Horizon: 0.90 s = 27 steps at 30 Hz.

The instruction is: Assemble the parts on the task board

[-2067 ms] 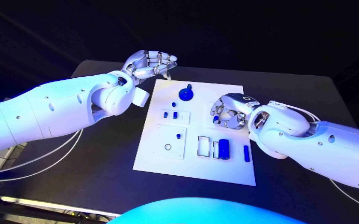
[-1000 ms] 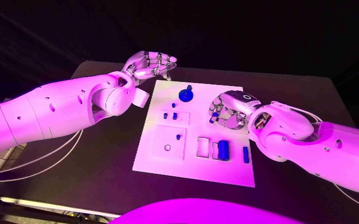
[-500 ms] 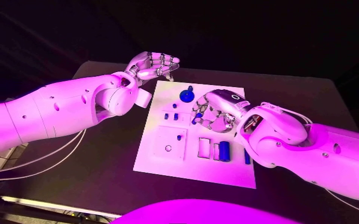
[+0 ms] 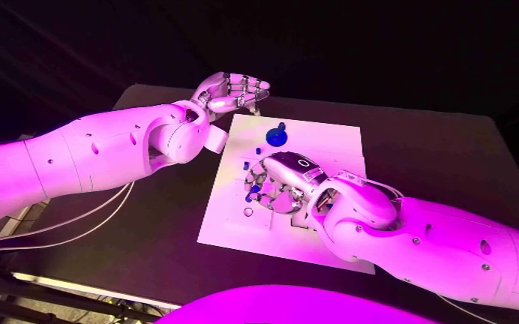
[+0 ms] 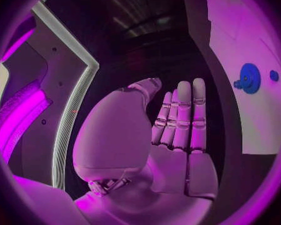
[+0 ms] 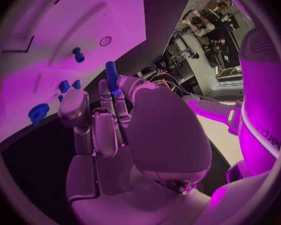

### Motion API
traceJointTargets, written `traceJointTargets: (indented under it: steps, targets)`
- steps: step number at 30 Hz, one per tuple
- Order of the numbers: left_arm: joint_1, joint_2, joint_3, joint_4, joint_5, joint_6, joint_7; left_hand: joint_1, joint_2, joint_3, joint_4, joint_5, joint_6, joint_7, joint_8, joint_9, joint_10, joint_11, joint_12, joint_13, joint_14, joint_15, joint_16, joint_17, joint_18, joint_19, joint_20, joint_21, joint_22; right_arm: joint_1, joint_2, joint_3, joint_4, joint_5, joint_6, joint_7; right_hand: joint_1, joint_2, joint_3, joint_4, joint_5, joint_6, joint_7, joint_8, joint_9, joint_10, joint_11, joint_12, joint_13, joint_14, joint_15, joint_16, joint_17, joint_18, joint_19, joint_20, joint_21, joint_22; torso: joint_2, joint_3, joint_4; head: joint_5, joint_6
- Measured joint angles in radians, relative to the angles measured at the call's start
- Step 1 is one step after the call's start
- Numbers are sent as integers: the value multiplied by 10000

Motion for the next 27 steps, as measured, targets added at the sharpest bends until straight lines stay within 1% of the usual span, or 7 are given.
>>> traceJointTargets:
  steps: [5, 10, 16, 27]
  targets:
    - [0, 25, -1, -6, 0, 3, -3, 0, 0, 0, 0, 0, 0, 0, 0, 0, 0, 0, 0, 0, 0, 0, 0, 0, 0, 0, 0, 0, -1, -194, 270, -72, -311, -50, 2, 110, 1, 1, 13, -13, -30, -1, 0, -1, 2, 0, 0, -8, 1, 0, 0, 0, -11, 0, 0, 0, -70, -23, 5, 0, -2, 71, -42]
    - [0, 36, -3, -7, 0, 6, -5, 0, 0, 0, 0, 0, 0, 0, 0, 0, 0, 0, 0, 0, 0, 0, 0, 1, 0, 0, 0, 0, -1, -284, 421, -120, -548, -109, 34, 168, 2, 1, 13, -14, 11, -2, 1, -2, 11, 0, 0, -38, 16, 0, 0, 0, -11, 0, 0, 0, -70, -23, 5, 0, -12, 107, -70]
    - [0, 41, -3, -9, 0, 8, -8, 0, 0, 0, 0, 0, 0, 0, 0, 0, 0, 0, 0, 1, 0, 0, 0, 0, 0, 0, 0, 0, -2, -337, 492, -164, -677, -169, 119, 194, 2, 1, 14, -15, 18, -3, 1, -3, 10, 0, 0, 1, 17, 0, 0, 0, -11, 0, 1, 0, -70, -23, 2, 0, -12, 135, -102]
    - [0, 34, -3, -10, 0, 11, -13, 0, 0, 0, 0, 0, 0, 0, 0, 0, 0, 0, 0, 1, 0, 0, 0, 1, 0, 0, 0, 0, -3, -363, 479, -180, -723, -284, 369, 195, 2, 1, 51, -53, 16, -4, 2, -5, 20, 0, 0, 1, 9, 0, 1, 0, -29, 0, 1, 1, -70, -23, -1, 5, -8, 158, -153]
